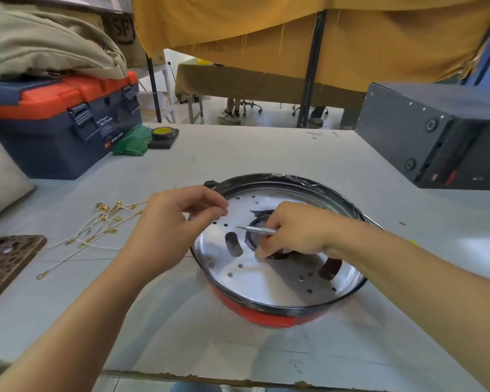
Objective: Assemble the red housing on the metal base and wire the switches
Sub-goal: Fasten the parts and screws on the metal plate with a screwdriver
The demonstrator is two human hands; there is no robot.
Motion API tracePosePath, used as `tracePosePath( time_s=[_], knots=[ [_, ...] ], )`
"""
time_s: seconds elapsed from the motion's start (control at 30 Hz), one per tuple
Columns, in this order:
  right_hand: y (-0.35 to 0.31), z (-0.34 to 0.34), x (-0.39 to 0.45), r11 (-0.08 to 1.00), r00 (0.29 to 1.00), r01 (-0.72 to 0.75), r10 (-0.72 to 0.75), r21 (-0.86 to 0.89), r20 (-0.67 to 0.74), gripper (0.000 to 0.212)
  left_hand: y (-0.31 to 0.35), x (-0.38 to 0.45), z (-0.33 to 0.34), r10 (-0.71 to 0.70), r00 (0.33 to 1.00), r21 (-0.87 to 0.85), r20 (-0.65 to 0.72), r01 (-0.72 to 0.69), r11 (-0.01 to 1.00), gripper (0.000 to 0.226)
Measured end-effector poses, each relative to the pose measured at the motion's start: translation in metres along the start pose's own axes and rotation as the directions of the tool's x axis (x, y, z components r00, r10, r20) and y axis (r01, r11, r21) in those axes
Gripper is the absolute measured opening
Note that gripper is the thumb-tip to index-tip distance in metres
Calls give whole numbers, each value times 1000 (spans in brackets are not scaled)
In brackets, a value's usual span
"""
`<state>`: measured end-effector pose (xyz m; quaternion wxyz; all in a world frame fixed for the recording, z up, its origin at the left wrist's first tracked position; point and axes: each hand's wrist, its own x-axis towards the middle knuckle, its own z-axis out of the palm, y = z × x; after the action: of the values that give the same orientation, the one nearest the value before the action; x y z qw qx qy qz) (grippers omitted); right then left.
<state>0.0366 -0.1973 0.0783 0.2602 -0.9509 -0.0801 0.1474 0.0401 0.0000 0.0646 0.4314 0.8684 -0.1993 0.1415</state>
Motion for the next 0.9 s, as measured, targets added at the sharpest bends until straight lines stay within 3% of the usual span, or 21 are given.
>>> tracePosePath(
  time_s=[0.17, 0.47, 0.6, 0.7, 0.9],
  knots=[
    [-6, -3, -7, 987, 993, 112, -116, -117, -21, 32, 4, -2, 3, 10, 1000, -14, 14, -9, 1000, 13],
    [24, -25, -17, 983, 985, 132, -115, -127, 127, 29, 18, -4, 19, 28, 985, 22, 172, -32, 999, 12],
    [26, -23, -11, 990, 984, 106, -91, -93, 156, 19, 17, -3, 20, 20, 987, 54, 162, -29, 998, 12],
    [24, -18, -10, 996, 987, 80, -75, -29, 143, 13, 18, -4, 16, 37, 987, 65, 158, -48, 997, 11],
    [9, 0, -4, 996, 996, 86, -86, -29, 21, 25, 21, -1, 14, 46, 986, 104, 159, -63, 993, 11]
  ],
)
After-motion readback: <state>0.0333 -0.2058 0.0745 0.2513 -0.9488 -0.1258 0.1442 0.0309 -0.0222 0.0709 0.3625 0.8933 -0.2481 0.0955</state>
